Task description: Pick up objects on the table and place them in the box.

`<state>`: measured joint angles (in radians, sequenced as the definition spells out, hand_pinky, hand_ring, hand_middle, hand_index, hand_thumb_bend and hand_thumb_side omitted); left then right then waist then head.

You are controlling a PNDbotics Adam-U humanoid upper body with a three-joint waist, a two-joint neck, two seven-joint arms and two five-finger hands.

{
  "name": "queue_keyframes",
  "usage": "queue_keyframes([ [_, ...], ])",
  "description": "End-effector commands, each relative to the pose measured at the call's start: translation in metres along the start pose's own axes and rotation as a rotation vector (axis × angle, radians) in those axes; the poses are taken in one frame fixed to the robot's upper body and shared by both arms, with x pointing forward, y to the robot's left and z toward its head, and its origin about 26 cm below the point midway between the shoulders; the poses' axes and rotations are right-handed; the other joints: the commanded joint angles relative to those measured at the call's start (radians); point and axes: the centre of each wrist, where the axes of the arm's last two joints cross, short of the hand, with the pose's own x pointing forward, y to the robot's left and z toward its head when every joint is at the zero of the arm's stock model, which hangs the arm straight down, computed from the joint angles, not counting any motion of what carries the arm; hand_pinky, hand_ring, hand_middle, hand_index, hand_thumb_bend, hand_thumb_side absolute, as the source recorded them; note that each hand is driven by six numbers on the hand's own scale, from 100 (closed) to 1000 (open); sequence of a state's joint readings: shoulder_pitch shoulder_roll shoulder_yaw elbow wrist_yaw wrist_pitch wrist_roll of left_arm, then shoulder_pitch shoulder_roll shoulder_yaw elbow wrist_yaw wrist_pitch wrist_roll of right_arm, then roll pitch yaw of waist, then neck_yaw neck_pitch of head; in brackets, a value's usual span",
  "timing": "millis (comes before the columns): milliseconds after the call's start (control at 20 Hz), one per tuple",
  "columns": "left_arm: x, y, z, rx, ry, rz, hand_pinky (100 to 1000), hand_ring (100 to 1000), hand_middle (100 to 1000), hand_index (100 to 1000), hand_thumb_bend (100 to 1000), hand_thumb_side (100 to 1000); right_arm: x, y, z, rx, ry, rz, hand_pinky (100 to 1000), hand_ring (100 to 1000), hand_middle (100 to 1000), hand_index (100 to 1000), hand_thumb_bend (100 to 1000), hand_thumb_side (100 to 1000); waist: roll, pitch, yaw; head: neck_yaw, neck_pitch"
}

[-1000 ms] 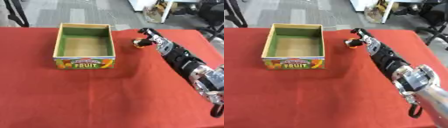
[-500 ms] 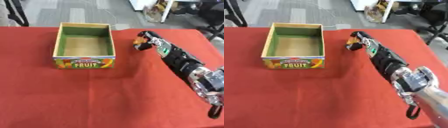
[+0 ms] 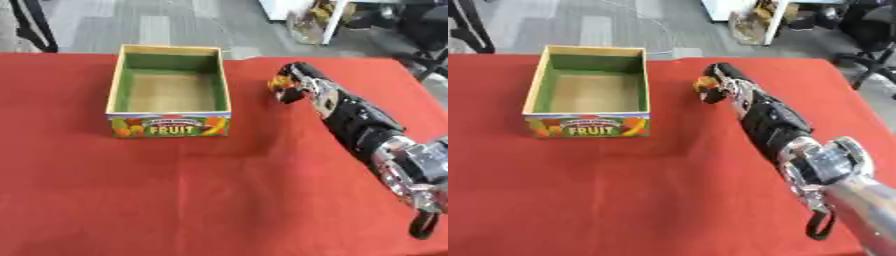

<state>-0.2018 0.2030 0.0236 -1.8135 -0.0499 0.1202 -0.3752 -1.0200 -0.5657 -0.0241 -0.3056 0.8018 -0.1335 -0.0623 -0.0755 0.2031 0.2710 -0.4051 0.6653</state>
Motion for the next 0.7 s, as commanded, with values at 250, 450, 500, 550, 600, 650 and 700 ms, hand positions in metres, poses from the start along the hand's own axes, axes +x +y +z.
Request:
queue_keyframes([
  [250,0.006,0.006,0.000,0.008,-0.014,-0.020,493,500,528,536,335,346,0.012,-0.032,-0.006,-0.195,-0.057,0.020,187,371,286,402,100,100,0.005,-0.016,-0.003,0.006,-0.010],
  [450,0.006,0.006,0.000,0.008,-0.013,-0.019,493,500,528,536,335,346,0.035,-0.055,-0.010,-0.295,-0.159,0.025,186,369,279,398,100,100,0.003,-0.018,-0.004,0.006,-0.009],
  [500,0.006,0.005,0.000,0.007,-0.013,-0.019,493,500,528,536,335,346,0.043,-0.061,-0.011,-0.312,-0.189,0.023,186,368,278,397,100,100,0.003,-0.019,-0.004,0.006,-0.009],
  [550,0.006,0.005,0.000,0.006,-0.014,-0.019,493,500,528,536,335,346,0.052,-0.067,-0.012,-0.325,-0.219,0.022,189,369,279,398,100,100,0.003,-0.020,-0.003,0.006,-0.009],
  [600,0.006,0.005,0.000,0.005,-0.015,-0.019,493,500,528,536,335,346,0.061,-0.072,-0.013,-0.334,-0.252,0.021,194,371,280,400,100,100,0.002,-0.021,0.000,0.005,-0.009],
  [650,0.006,0.005,0.000,0.005,-0.015,-0.019,493,500,528,536,335,346,0.070,-0.076,-0.013,-0.339,-0.279,0.020,201,374,281,401,100,100,0.002,-0.023,0.003,0.004,-0.010],
  [700,0.006,0.005,0.000,0.002,-0.015,-0.019,493,500,528,536,335,346,0.081,-0.079,-0.014,-0.338,-0.311,0.020,204,375,283,402,100,100,0.003,-0.024,0.007,0.003,-0.010],
])
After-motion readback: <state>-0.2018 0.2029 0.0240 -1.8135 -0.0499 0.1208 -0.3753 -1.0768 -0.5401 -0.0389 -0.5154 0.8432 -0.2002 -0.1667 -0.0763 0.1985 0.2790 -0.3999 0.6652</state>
